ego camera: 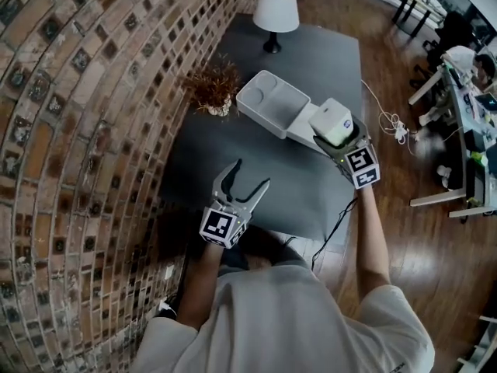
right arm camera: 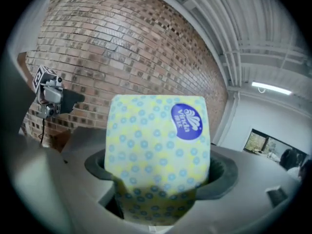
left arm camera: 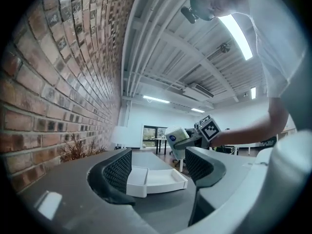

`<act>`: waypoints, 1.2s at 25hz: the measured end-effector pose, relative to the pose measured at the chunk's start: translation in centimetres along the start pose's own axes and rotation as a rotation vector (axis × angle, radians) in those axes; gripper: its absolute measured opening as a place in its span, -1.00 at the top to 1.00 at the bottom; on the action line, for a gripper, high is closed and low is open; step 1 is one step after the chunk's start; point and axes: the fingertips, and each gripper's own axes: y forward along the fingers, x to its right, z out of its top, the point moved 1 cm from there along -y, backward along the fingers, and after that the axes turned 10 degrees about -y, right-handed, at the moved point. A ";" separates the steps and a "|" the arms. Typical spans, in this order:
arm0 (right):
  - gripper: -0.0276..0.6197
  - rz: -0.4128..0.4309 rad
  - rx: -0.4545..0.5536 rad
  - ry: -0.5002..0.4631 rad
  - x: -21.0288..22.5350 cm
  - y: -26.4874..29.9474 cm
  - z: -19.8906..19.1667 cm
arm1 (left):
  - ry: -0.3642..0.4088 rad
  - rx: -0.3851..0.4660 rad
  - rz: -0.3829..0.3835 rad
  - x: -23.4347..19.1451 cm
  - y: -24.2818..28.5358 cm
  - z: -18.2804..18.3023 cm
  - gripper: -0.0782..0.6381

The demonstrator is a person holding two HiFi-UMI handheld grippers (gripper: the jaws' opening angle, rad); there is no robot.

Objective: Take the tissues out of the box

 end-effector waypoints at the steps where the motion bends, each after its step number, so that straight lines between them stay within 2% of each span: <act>1: -0.53 -0.027 0.013 0.022 0.0 -0.8 0.4 | -0.003 0.003 -0.004 0.1 0.0 0.2 -0.14; 7: -0.53 -0.185 0.068 0.115 -0.2 -5.3 1.8 | -0.020 0.018 -0.043 0.4 0.4 1.3 -0.12; 14: -0.53 -0.334 0.100 0.220 -1.7 -9.3 1.4 | 0.005 0.011 -0.101 1.4 1.6 2.1 -0.12; 18: -0.53 -0.427 0.088 0.237 -3.3 -11.7 1.6 | 0.013 0.014 -0.104 1.1 1.7 2.9 -0.12; 21: -0.53 -0.489 0.089 0.284 -4.8 -13.4 1.1 | 0.022 0.017 -0.091 0.5 1.4 3.2 -0.12; 25: -0.53 -0.499 0.129 0.355 -6.7 -14.6 1.3 | 0.035 0.036 -0.066 -0.1 0.9 4.0 -0.12; 30: -0.53 -0.510 0.157 0.385 -8.4 -15.5 1.9 | 0.059 0.046 -0.031 -0.8 0.2 4.5 -0.12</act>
